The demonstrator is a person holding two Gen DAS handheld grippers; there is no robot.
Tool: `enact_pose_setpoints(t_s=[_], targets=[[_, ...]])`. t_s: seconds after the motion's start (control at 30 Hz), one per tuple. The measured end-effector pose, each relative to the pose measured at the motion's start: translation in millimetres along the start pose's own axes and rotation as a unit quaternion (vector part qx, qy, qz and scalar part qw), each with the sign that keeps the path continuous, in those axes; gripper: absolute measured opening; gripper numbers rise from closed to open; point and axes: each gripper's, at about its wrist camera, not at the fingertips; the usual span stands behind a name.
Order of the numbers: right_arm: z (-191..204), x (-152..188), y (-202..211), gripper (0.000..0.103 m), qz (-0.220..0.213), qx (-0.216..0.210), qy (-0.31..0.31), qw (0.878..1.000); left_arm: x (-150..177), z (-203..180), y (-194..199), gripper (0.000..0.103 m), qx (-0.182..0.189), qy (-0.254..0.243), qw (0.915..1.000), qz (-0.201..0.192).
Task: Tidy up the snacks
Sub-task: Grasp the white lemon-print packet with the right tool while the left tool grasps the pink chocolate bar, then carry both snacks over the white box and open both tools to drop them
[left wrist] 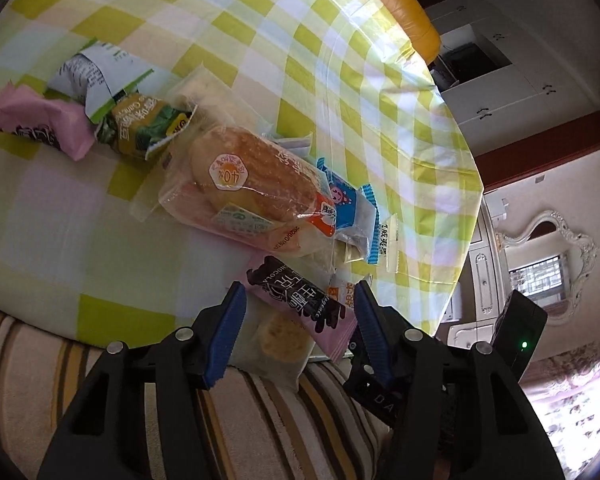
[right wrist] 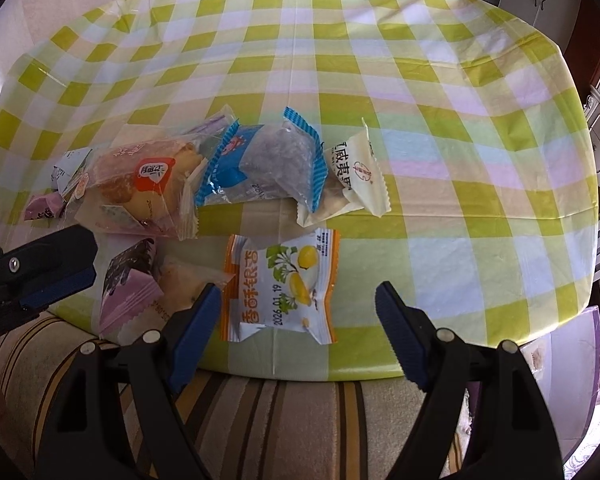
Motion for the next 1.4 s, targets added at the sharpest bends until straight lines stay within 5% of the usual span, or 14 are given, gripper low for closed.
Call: enact_pose_setpoints(t_s=[0.17, 0.3, 0.7, 1.4], targets=[[-1.4, -1.5, -6.0, 0.078, 0.005, -0.008, -0.005, 1.000, -4.0, -6.1, -15.0, 0.054, -0.009, 0.014, 0.9998, 0.013], [-5.7, -1.9, -10.0, 0.062, 0.012, -0.020, -0.015, 1.000, -4.7, -9.8, -22.0, 0.053, -0.021, 0.015, 0.9995, 0.016], [-8.3, -1.4, -12.9, 0.036, 0.014, -0.037, -0.025, 0.999, -0.6, -9.9, -31.4, 0.022, -0.048, -0.006, 0.9982, 0.034], [-25.4, 4.9, 20.9, 0.034, -0.038, -0.056, -0.057, 0.996, 15.4, -31.8, 1.7, 0.020, -0.068, -0.052, 0.9962, -0.019]])
Point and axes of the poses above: each gripper's, at about its wrist camera, not at the fingertips, and y roughly against the way its jaws point, z to its left, x to its underside, and after that the axes turned 4 degrees about -x, right-handed
